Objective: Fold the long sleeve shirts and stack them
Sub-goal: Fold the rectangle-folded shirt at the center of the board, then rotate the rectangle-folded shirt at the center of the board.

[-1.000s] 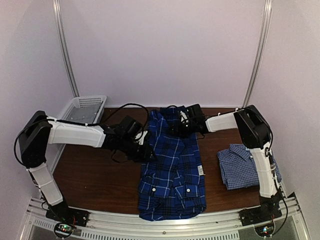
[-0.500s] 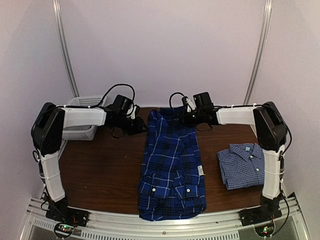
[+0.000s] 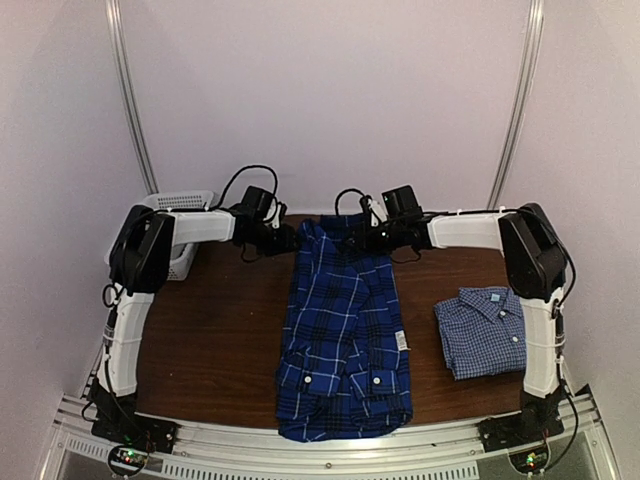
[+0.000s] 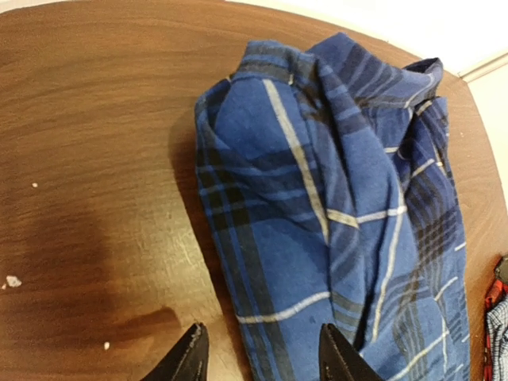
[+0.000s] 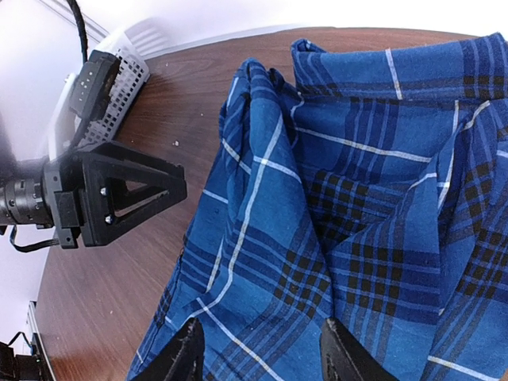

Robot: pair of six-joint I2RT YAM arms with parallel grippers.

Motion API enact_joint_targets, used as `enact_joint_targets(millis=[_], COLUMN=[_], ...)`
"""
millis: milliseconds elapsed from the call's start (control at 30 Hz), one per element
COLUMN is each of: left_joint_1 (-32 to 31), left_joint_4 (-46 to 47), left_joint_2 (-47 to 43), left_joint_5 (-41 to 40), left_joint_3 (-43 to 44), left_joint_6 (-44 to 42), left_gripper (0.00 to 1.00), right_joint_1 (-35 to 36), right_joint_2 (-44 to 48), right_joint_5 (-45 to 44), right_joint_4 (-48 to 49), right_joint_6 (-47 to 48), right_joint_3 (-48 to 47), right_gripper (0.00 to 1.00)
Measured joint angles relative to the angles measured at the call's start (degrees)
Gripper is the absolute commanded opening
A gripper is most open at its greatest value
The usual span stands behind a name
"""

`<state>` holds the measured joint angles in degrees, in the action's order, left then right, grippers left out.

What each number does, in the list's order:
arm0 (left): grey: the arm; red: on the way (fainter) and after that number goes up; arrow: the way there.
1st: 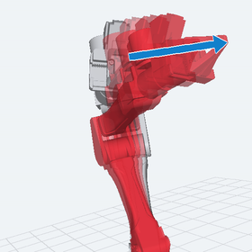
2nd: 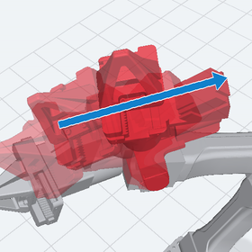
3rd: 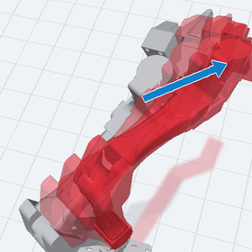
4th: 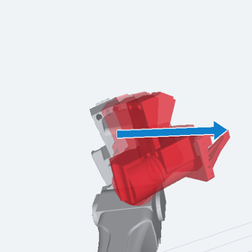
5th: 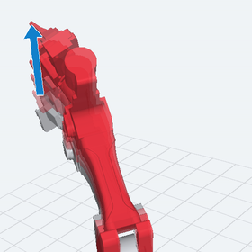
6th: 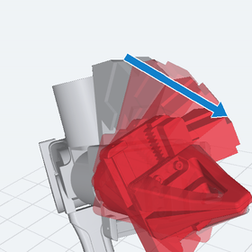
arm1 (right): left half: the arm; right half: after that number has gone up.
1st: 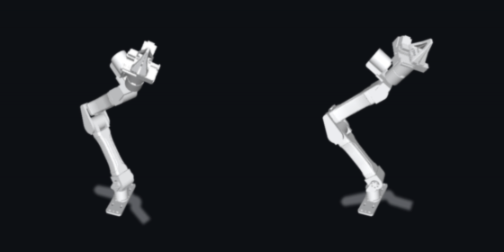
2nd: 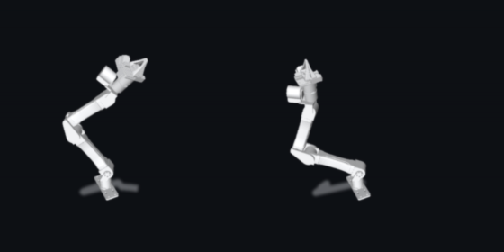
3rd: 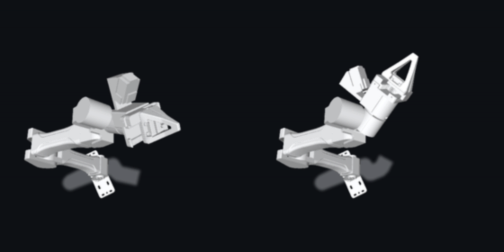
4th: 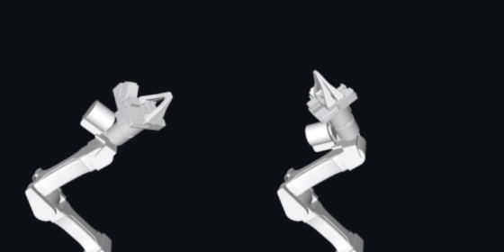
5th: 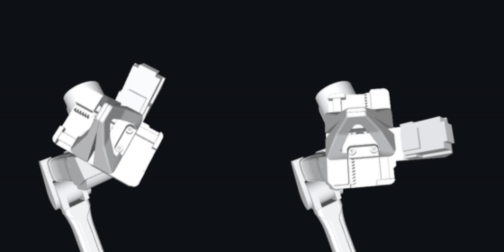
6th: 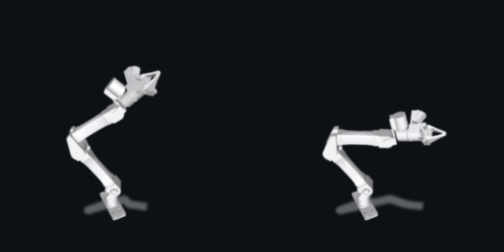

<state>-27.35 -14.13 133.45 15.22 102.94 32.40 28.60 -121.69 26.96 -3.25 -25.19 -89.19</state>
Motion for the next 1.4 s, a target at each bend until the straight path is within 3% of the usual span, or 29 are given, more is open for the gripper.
enact_joint_targets(millis=[167, 533, 767, 1067, 1200, 1400], left_joint_1=[0.0, 0.0, 0.0, 0.0, 0.0, 0.1], left_joint_4=[-0.7, 3.1, 8.4, 9.5, 8.2, 4.6], left_joint_2=[3.8, 4.4, -2.3, -17.7, -25.7, -30.0], left_joint_5=[0.5, 6.1, 9.6, 9.8, 7.6, 3.2], left_joint_3=[2.8, -0.9, -13.8, -34.4, -41.1, -41.7], left_joint_6=[-0.3, 2.8, 6.5, 9.2, 9.4, 8.9], left_gripper=[0.44, 0.00, 0.00, 0.00, 0.22, 0.25], right_joint_1=[0.0, 0.0, 0.4, 4.6, 8.8, 13.9], right_joint_2=[-3.4, -6.8, -10.4, -13.7, -11.5, 0.1], right_joint_5=[0.2, 0.3, 0.3, 0.0, -1.3, -4.0], right_joint_4=[-0.3, -1.7, -3.1, -6.2, -6.7, -7.6], right_joint_6=[0.0, 0.0, 1.4, 4.1, 4.5, 3.5], right_joint_3=[-2.5, -8.3, -13.5, -17.4, -13.6, -0.8], right_gripper=[0.51, 0.52, 0.54, 0.55, 0.56, 0.54])
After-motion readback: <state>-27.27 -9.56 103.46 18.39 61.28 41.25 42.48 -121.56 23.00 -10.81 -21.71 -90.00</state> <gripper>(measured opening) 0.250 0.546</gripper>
